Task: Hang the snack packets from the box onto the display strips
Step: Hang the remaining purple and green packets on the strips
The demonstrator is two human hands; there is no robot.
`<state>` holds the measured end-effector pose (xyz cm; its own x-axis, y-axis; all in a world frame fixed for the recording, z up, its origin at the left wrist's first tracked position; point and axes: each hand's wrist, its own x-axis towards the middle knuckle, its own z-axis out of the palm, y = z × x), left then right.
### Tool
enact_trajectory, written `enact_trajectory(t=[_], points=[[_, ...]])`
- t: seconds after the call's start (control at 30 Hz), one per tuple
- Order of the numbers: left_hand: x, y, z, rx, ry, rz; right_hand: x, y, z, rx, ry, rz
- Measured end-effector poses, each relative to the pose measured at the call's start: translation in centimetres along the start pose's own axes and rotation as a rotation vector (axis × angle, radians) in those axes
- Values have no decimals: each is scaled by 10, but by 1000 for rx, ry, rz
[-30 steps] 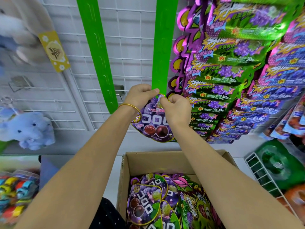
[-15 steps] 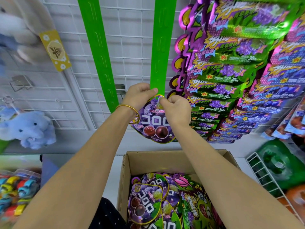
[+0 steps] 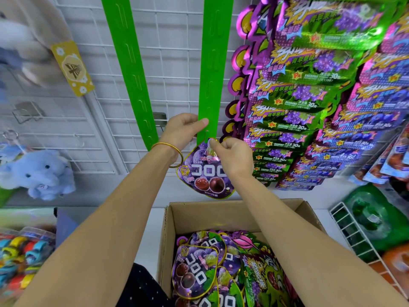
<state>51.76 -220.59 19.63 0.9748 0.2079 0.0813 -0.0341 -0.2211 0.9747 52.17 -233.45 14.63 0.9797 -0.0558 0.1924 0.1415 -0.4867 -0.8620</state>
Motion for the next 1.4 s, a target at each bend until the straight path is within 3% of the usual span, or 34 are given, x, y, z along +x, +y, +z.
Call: enact_trajectory(t=[0.47,0.7,0.9,1.1,1.27,1.4], points=[[-18,-11,-10,116,-101,45,-6,20,2,-44,-80,-34],[-62,-26,-21,234,70,7,-65,69,-14,-42,-44,91],[-112,-52,-25,275,-132,-178,-119,134,11,-239,-510,274],[-114,-55,-27,268,-170,-223,-145,170,54,-627,-770,323],[-108,-56,-25,262,-167,-205,-150,173,67,-642,-653,362],[-102,-60,-24,296,-177,-183,-149,179,62,-329,-578,444]])
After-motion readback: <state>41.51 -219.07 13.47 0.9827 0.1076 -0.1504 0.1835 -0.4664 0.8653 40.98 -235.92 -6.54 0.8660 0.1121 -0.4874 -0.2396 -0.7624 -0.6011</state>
